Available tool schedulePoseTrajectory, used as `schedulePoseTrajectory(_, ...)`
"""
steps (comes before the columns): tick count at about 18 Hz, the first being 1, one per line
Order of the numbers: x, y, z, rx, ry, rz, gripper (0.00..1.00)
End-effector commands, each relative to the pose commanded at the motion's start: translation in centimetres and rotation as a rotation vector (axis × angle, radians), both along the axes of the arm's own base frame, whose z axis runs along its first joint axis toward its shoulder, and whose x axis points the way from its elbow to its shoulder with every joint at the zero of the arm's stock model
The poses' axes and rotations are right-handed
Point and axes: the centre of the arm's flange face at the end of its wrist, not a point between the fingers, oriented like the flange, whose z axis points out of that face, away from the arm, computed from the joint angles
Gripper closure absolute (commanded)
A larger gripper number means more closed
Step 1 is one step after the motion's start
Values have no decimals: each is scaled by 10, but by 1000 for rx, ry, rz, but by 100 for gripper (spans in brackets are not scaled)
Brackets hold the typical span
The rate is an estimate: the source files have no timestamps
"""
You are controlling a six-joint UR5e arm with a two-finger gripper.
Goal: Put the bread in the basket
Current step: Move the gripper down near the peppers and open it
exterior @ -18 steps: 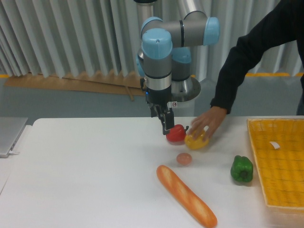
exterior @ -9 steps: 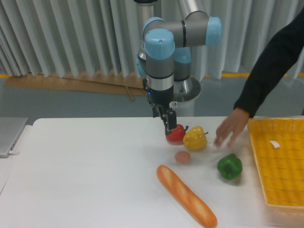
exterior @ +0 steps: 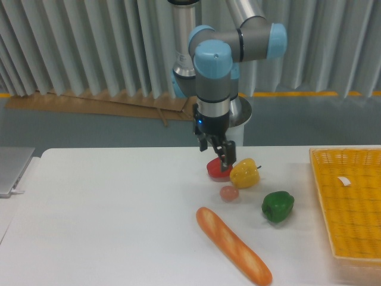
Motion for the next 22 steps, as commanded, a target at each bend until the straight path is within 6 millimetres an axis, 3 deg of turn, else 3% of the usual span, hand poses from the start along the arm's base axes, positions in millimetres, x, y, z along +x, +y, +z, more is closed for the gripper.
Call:
schedulePoseTrajectory(4,-1,5,-8,-62,77,56,0)
schedulePoseTrajectory(8,-16,24,-14,78,165,333,0)
schedulePoseTrajectory(10,-19,30,-25,32,201,326,0)
schedulePoseTrajectory(11,-11,36,-28,16,218,308,0)
schedulePoseTrajectory(12,-4,40,-27,21,221,293,0)
schedulePoseTrajectory(15,-16,63,-21,62,239,327,0)
schedulePoseTrajectory(17,-10,73,-19,94,246,352,0)
schedulePoseTrajectory(22,-3,73,-18,135,264,347,0)
